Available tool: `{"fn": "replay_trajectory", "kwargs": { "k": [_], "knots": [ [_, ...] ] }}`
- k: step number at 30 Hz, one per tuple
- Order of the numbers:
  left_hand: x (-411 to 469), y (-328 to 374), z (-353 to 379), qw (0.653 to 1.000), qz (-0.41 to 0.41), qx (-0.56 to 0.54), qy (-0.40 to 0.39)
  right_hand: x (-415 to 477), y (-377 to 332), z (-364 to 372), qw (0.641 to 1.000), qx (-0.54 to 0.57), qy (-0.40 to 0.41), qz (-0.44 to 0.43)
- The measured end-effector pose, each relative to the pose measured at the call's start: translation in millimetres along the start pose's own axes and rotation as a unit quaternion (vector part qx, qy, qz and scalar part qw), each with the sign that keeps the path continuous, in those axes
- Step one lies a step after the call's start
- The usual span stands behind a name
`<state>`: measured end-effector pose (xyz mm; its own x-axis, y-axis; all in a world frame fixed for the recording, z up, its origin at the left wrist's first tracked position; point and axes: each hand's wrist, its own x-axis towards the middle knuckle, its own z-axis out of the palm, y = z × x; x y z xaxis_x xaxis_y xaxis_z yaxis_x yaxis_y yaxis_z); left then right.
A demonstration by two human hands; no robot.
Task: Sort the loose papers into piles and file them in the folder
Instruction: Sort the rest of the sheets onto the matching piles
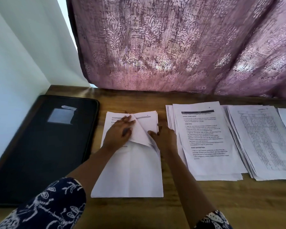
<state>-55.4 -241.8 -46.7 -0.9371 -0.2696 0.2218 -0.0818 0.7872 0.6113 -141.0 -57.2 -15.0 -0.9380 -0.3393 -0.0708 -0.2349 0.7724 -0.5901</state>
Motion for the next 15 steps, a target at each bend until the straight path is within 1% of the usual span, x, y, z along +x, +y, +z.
{"fn": "replay_trajectory", "kwargs": {
  "k": [1, 2, 3, 4, 5, 6, 7, 9, 10, 11, 13, 15],
  "knots": [
    [0.2, 1.0, 0.0, 1.000, -0.004, -0.005, 0.001, -1.7, 0.0, 0.9, 0.999, 0.040, -0.003, 0.020],
    [-0.2, 2.4, 0.1, 1.000, -0.011, -0.013, 0.003, -4.4, -2.6, 1.7, 0.997, 0.078, -0.002, 0.021],
    [-1.2, 3.3, 0.0, 0.999, -0.022, -0.028, 0.008, -8.6, -6.4, 2.1, 0.994, 0.106, 0.005, -0.005],
    [-2.5, 4.0, -0.1, 0.998, -0.032, -0.056, 0.017, -11.9, -8.4, 4.2, 0.991, 0.107, 0.021, -0.073],
    [-4.0, 3.7, -0.1, 0.995, -0.039, -0.092, 0.028, -13.2, -6.4, 9.4, 0.984, 0.063, 0.033, -0.163],
    [-4.8, 3.3, -0.4, 0.991, -0.040, -0.124, 0.037, -15.2, -4.1, 15.1, 0.971, 0.010, 0.027, -0.236],
    [-5.3, 3.1, -0.9, 0.988, -0.041, -0.142, 0.039, -16.5, -2.1, 19.0, 0.962, -0.021, -0.006, -0.273],
    [-3.5, 3.1, -1.7, 0.990, -0.047, -0.127, 0.026, -18.0, 0.2, 20.2, 0.959, -0.028, -0.080, -0.270],
    [-2.0, 1.8, -0.9, 0.994, -0.048, -0.100, 0.020, -16.9, 1.6, 20.0, 0.960, -0.019, -0.094, -0.263],
    [0.0, -0.7, 0.4, 0.997, -0.043, -0.066, 0.013, -14.6, 1.7, 17.8, 0.963, -0.006, -0.100, -0.251],
    [1.6, -4.6, 2.2, 0.999, -0.030, -0.018, -0.008, -5.3, -1.2, 10.1, 0.970, 0.018, -0.085, -0.225],
    [1.2, -6.7, 2.6, 1.000, -0.023, -0.003, -0.016, 10.9, -2.9, 3.3, 0.975, -0.010, -0.070, -0.210]
  ]
}}
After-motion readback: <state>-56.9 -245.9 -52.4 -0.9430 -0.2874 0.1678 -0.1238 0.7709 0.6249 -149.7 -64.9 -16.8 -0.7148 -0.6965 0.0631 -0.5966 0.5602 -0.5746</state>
